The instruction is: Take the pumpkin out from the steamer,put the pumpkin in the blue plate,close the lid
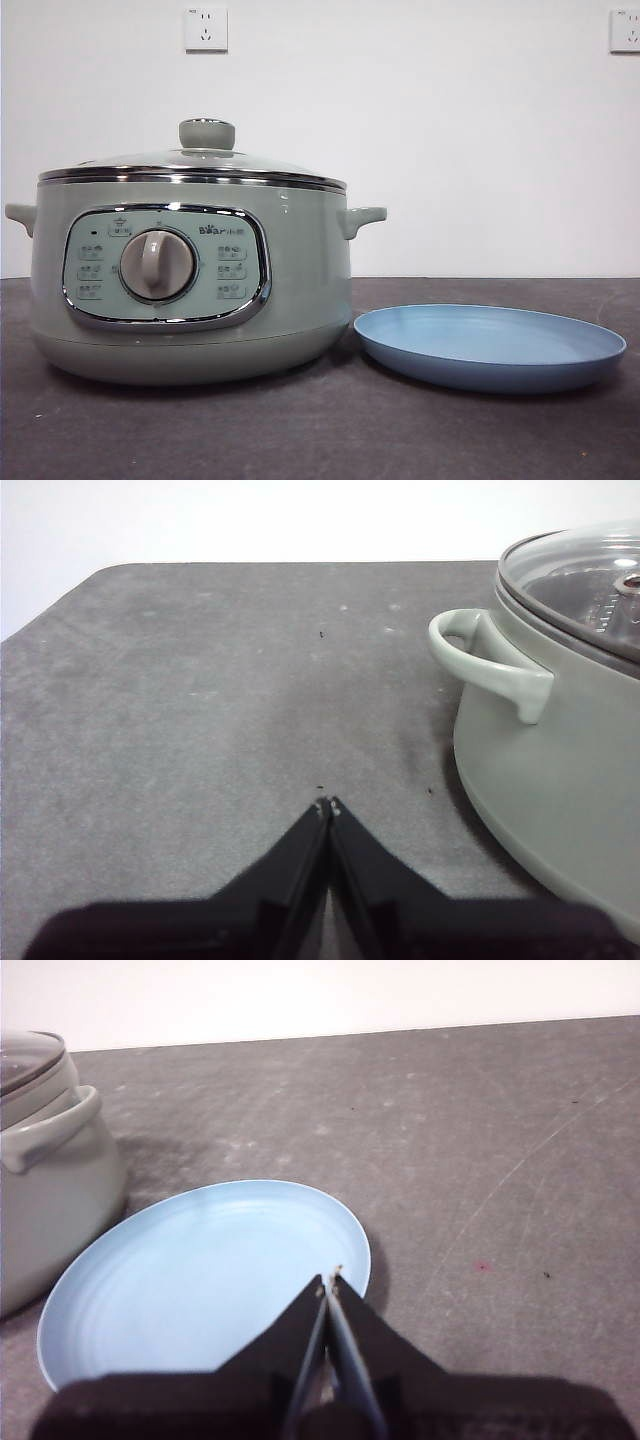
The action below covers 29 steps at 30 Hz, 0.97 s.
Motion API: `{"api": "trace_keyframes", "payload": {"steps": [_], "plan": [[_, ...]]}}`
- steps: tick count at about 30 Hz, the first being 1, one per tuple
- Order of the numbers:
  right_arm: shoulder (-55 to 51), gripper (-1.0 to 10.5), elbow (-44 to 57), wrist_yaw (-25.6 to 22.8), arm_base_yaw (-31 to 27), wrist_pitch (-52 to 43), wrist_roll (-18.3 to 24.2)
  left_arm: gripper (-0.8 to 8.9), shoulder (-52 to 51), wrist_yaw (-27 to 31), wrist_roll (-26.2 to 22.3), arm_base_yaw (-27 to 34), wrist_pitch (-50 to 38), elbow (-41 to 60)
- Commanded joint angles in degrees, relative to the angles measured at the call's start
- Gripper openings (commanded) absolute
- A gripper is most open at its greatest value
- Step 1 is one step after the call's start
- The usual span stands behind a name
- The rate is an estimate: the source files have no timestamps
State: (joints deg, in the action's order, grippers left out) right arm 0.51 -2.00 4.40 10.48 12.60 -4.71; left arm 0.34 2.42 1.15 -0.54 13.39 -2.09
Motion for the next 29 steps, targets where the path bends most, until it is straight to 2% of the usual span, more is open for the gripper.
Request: {"api": "trace_keyframes", "payload": {"steps": [1, 3, 5, 7, 9, 15, 23, 26, 29], "plan": [[-0.02, 0.0, 0.74, 0.15, 0.04, -0.35, -7.5, -0.03, -0.22, -1.99, 3.91, 0.15, -0.09, 0.9], [-0.02, 0.0, 0.74, 0.13, 0.07, -0.35, -16.61, -0.03, -0.22, -7.04, 11.69, 0.15, -0.22, 0.9], [-0.02, 0.0, 0.74, 0.11, 0.07, -0.35, -23.54, -0.03, -0.22, -13.0, 18.84, 0.15, -0.52, 0.9], [-0.02, 0.0, 0.74, -0.24, 0.04, -0.42, -27.08, -0.03, -0.22, -18.21, 22.16, 0.15, -0.81, 0.9], [-0.02, 0.0, 0.74, -1.27, 0.04, -1.09, -27.39, -0.03, -0.22, -21.84, 22.91, 0.15, -1.49, 0.9], [0.02, 0.0, 0.07, -1.25, 0.09, -1.38, -27.39, -0.08, -0.22, -24.2, 23.39, 0.15, -2.19, 0.52], [3.5, -0.1, -7.76, -1.29, 0.09, -1.29, -27.12, -0.08, 1.99, -23.28, 23.76, 0.17, -0.04, -7.37], [6.45, -0.1, -12.33, -1.31, 0.09, -0.11, -24.9, -0.08, 5.33, -23.3, 22.67, 0.17, 0.44, -11.26], [10.6, -0.1, -17.88, -1.31, 0.09, 1.01, -20.9, -0.08, 10.01, -23.32, 20.81, 0.17, 0.46, -15.67]]}}
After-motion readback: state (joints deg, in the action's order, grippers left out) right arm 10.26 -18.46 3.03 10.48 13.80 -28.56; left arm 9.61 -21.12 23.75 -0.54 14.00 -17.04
